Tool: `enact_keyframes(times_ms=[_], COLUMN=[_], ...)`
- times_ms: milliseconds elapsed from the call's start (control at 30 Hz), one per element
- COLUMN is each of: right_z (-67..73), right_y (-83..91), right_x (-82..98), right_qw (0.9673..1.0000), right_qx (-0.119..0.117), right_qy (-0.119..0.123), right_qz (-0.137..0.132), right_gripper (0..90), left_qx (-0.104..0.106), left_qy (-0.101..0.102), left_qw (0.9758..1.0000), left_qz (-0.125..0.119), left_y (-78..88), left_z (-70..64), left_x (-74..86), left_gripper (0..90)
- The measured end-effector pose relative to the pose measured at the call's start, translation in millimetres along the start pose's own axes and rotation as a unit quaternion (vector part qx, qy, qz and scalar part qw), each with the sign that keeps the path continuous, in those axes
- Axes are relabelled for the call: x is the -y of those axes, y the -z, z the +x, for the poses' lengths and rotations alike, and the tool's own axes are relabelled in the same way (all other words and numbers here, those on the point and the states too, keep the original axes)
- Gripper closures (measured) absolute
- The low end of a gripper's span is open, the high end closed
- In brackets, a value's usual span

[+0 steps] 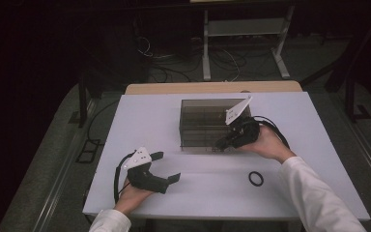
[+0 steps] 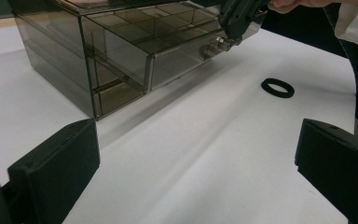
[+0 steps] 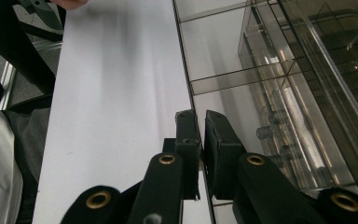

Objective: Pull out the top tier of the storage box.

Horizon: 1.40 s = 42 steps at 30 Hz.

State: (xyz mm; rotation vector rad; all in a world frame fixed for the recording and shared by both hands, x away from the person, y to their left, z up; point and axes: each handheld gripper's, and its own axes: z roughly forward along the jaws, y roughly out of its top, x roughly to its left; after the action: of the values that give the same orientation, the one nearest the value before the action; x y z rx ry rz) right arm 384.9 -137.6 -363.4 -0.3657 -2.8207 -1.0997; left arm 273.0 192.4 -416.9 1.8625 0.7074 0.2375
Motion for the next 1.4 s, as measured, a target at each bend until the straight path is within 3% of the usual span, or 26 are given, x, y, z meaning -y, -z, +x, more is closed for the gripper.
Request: enact_keyframes(times_ms=[1400], right_z=[19.8], right_y=[-3.3], right_x=[8.9], right_qw=[0.9998], right_qx=[-0.014], right_qy=[0.012], right_qz=[-0.005], right_gripper=[81.2], left_qx=[0.001], left_qy=[0.000], left_qw=[1.0000], left_qz=[0.001], left_y=[-0.5], left_z=[-0.1], left_x=[0.2], left_gripper=[0.0])
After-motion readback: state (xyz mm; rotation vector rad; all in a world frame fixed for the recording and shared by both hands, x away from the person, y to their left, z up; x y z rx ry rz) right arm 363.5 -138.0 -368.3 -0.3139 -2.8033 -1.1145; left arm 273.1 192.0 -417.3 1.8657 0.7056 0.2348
